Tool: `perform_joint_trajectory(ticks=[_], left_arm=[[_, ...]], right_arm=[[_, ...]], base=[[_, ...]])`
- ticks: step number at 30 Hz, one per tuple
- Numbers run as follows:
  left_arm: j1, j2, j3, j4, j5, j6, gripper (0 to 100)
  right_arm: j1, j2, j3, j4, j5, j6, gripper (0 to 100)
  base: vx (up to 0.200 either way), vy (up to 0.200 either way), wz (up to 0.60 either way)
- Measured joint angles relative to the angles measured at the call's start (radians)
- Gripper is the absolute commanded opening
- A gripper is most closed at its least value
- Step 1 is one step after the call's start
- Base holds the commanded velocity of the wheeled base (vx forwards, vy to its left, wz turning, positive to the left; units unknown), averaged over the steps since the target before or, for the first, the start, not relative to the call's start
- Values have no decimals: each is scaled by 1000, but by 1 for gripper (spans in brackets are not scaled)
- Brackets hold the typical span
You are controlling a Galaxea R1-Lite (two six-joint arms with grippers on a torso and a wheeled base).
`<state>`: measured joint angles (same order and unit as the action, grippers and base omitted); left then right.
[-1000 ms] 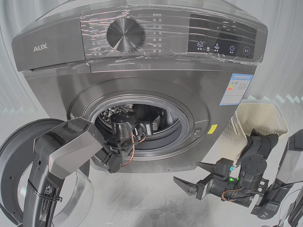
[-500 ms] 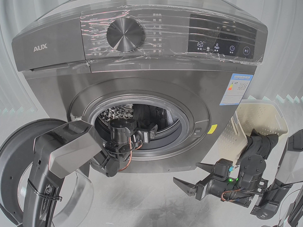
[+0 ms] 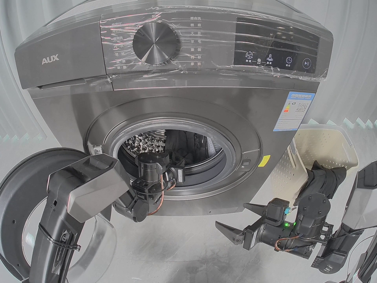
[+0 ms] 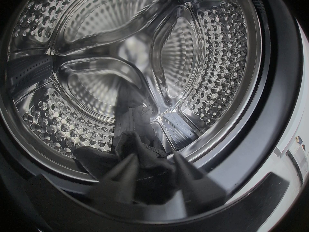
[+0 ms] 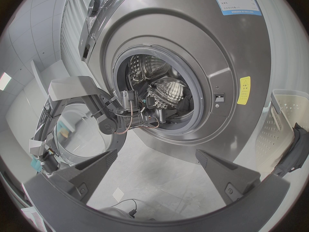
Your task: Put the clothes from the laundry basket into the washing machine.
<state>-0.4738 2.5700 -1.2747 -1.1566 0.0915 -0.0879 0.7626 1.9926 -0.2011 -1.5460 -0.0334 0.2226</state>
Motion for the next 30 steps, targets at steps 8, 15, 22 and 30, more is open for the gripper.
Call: perform_joint_trajectory(ticks=[8,15,22,30], left_arm=[[6,30,-106,0,12,-7,0],[25,56,-229,-9,41,-10,0],[47,98,-359,-13,78,-10,0],[52,120,-377,-13,80,-9,100]], right_arm=[[0,0,-2,0,0,0,100],[1,0,-6,0,0,0,100],[0,1,-7,0,0,0,100],[-1,1,-8,0,0,0,100]], base=[[0,0,0],[0,0,0],[0,0,0],[0,0,0]])
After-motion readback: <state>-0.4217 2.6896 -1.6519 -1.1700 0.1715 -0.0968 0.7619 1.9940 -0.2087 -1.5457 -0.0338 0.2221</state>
